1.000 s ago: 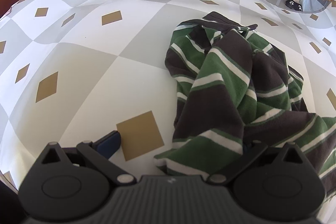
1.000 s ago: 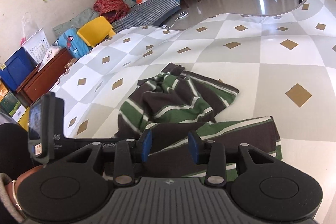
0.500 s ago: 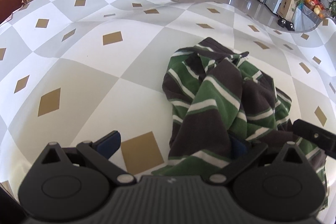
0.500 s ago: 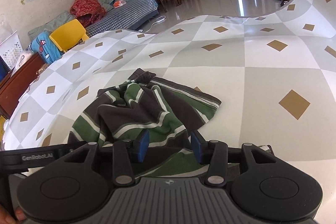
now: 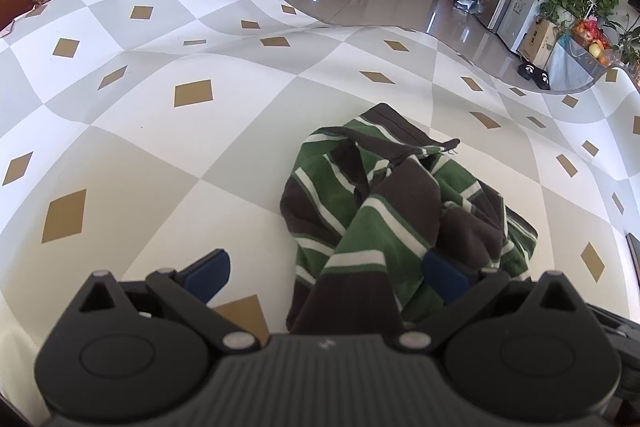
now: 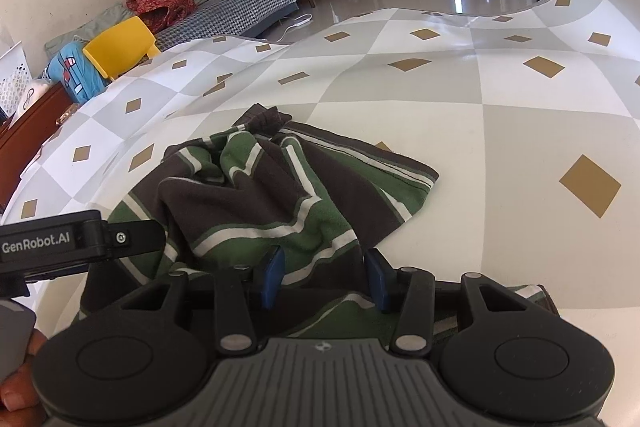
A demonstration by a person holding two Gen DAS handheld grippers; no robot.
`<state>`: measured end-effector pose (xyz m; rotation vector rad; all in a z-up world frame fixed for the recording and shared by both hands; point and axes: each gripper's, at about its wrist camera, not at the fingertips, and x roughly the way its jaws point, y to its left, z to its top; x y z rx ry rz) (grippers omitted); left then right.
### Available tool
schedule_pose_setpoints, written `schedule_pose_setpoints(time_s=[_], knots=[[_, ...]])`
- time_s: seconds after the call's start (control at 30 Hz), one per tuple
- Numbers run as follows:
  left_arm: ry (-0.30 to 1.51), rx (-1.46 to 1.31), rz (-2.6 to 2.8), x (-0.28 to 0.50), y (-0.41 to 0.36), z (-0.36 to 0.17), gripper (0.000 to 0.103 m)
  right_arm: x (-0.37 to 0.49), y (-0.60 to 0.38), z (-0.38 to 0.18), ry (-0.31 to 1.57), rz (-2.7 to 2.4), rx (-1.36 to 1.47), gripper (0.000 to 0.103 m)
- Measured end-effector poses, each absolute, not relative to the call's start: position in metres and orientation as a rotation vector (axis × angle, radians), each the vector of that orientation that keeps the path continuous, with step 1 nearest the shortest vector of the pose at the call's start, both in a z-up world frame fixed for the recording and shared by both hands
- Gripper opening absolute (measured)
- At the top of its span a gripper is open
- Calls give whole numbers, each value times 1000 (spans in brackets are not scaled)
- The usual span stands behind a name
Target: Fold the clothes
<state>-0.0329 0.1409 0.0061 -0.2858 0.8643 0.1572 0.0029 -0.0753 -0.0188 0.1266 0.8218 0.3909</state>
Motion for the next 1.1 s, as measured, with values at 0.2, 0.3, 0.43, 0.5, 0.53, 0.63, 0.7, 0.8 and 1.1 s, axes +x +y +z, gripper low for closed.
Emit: schedule_pose_setpoints(time_s=[0.2,0.3,0.43,0.5,0.53,0.63,0.7,0.8,1.1], knots=[[881,-270,145,-25,134,-1,103,4,-78,-19,834,369,126,20],[872,-234,152,-26,129,-2,103,4,-80,-19,840,370,135,17],[853,-221,149,-29,127,-1,96,1,-77,-18,834,368,113,15],[845,-217,132,-30,126,0,88,0,-77,-17,829,362,110,14],[841,-215,125,-31,126,1,83,-1,-77,-17,826,359,109,14],[837,-215,113,-32,125,2,71,-3,-79,-13,808,339,108,13],[834,-221,108,-33,125,2,62,-3,-82,-11,797,324,108,13],[828,-225,102,-35,124,4,57,-4,-87,-8,786,293,115,13],[826,-212,94,-36,120,6,57,-7,-109,2,764,190,154,12]])
